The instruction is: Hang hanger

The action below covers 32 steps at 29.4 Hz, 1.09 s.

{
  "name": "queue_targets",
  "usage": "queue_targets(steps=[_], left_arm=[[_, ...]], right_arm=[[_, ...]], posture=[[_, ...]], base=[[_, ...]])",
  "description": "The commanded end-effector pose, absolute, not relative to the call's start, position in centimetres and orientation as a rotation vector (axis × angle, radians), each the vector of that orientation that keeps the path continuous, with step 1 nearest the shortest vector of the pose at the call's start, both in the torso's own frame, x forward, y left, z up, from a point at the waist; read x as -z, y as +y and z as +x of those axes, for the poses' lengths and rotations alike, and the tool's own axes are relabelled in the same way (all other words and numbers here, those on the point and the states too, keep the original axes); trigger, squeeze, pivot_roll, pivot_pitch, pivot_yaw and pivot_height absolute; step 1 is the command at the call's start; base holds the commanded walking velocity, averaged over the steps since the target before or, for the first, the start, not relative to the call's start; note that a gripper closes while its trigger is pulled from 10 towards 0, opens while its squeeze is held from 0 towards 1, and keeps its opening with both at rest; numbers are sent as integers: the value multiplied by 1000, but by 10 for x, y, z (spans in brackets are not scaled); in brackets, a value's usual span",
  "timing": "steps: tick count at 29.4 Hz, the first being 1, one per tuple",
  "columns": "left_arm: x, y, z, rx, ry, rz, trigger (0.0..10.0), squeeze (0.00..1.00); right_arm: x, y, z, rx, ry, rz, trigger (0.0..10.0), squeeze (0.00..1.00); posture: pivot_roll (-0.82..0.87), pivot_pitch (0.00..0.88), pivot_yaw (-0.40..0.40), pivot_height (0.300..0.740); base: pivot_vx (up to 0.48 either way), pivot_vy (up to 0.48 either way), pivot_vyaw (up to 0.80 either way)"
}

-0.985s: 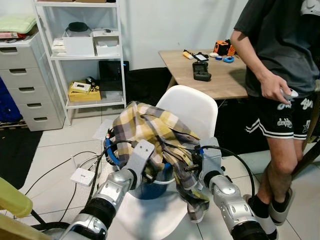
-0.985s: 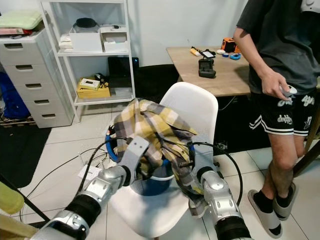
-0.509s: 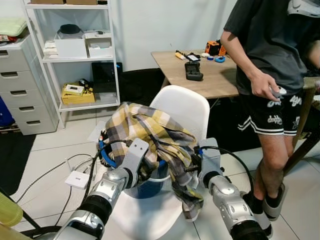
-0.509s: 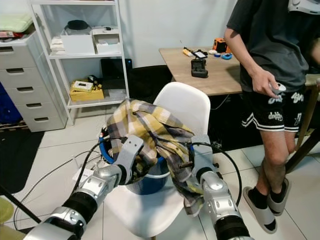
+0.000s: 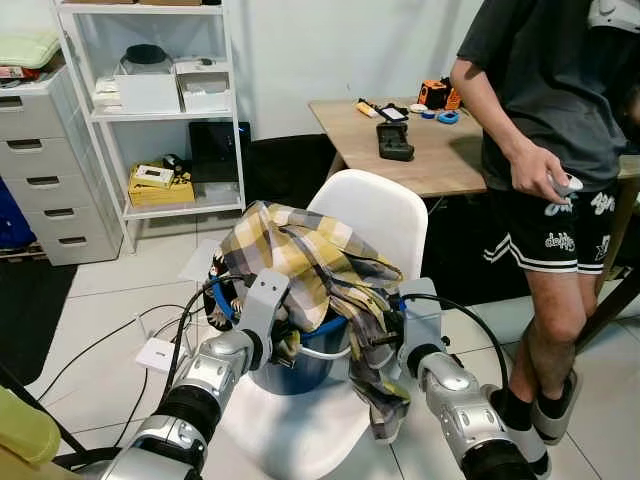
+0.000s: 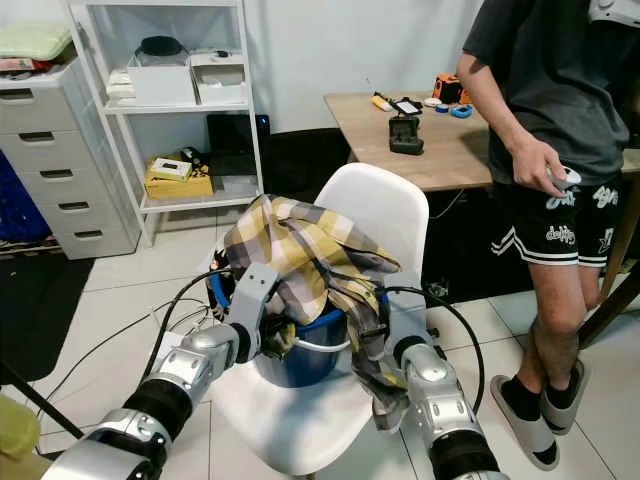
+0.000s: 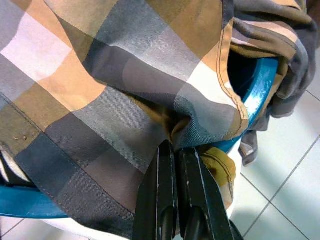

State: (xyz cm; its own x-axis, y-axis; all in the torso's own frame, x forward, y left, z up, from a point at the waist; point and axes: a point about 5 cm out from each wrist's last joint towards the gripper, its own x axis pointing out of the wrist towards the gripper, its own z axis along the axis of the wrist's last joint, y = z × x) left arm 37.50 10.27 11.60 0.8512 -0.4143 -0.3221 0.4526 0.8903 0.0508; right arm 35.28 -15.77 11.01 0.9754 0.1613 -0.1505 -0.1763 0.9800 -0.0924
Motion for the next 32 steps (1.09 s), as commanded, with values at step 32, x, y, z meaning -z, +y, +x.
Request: queue_targets(steps=[32], left_arm=[[-368, 203, 339, 1209, -990, -1466, 0, 0]], right_arm=[[-103, -169, 349, -114, 152, -77, 10000, 0]], posture=[[-22, 134, -19, 740]], base=[[0, 0, 0]])
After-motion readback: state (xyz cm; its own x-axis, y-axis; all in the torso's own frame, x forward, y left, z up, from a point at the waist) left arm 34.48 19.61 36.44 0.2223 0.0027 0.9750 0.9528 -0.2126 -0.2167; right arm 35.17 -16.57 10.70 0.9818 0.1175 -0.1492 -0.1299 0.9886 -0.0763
